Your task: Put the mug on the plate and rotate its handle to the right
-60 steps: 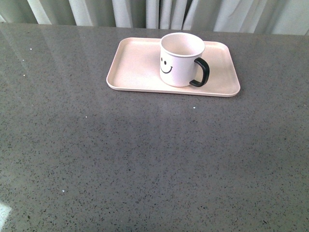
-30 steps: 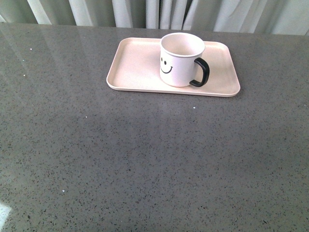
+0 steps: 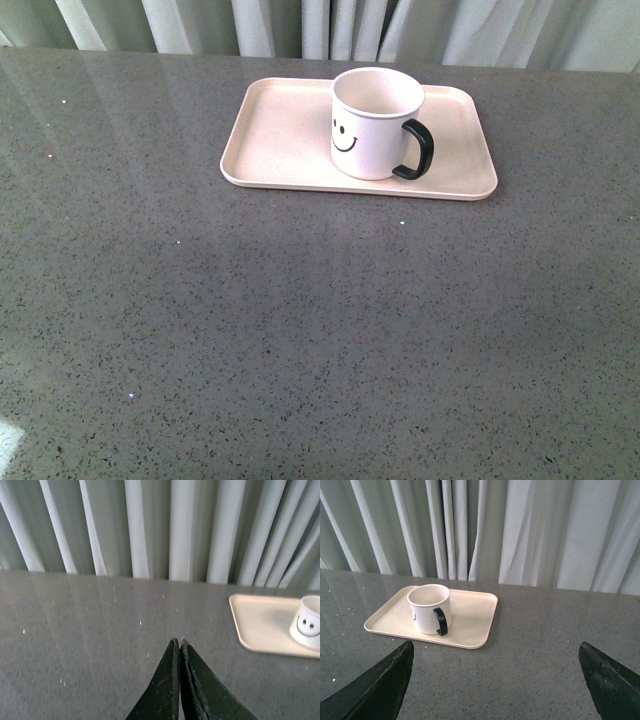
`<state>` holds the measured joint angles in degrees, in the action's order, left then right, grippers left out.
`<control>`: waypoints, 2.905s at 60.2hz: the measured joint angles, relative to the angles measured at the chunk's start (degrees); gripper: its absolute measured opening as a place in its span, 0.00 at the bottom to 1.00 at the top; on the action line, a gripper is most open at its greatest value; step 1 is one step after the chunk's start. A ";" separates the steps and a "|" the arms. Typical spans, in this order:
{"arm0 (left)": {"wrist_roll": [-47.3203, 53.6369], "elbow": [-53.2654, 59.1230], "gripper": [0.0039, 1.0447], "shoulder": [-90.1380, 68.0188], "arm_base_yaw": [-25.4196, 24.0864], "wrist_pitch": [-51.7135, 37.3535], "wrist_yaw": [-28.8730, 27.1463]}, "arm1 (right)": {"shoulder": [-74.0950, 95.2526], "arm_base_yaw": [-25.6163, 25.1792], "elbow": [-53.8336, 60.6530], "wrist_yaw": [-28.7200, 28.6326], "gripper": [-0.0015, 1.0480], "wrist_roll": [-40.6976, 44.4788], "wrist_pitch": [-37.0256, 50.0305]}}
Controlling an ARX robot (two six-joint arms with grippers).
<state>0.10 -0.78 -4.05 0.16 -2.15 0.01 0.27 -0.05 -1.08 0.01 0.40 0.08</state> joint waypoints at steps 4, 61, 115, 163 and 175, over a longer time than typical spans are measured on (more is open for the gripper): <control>0.02 0.00 0.01 2.93 0.00 1.79 0.00 | 0.00 0.00 0.00 0.00 0.91 0.00 0.00; 0.02 0.00 0.91 3.15 -0.02 2.19 -0.11 | 8.31 -3.80 -5.81 -11.72 0.91 5.14 -13.81; 0.02 0.00 0.91 3.15 -0.02 2.19 0.00 | 114.95 7.72 -89.92 -2.47 0.91 -2.27 -24.85; 0.02 0.00 0.91 3.15 -0.02 2.19 0.00 | 128.89 10.08 -103.01 1.60 0.91 -9.53 -32.13; 0.02 0.00 0.91 3.15 -0.02 2.19 0.00 | 131.21 10.21 -105.77 1.68 0.91 -10.73 -33.53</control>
<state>0.12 -0.78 -0.91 0.14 0.03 0.01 131.48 10.15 -106.85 1.69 -10.33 -33.45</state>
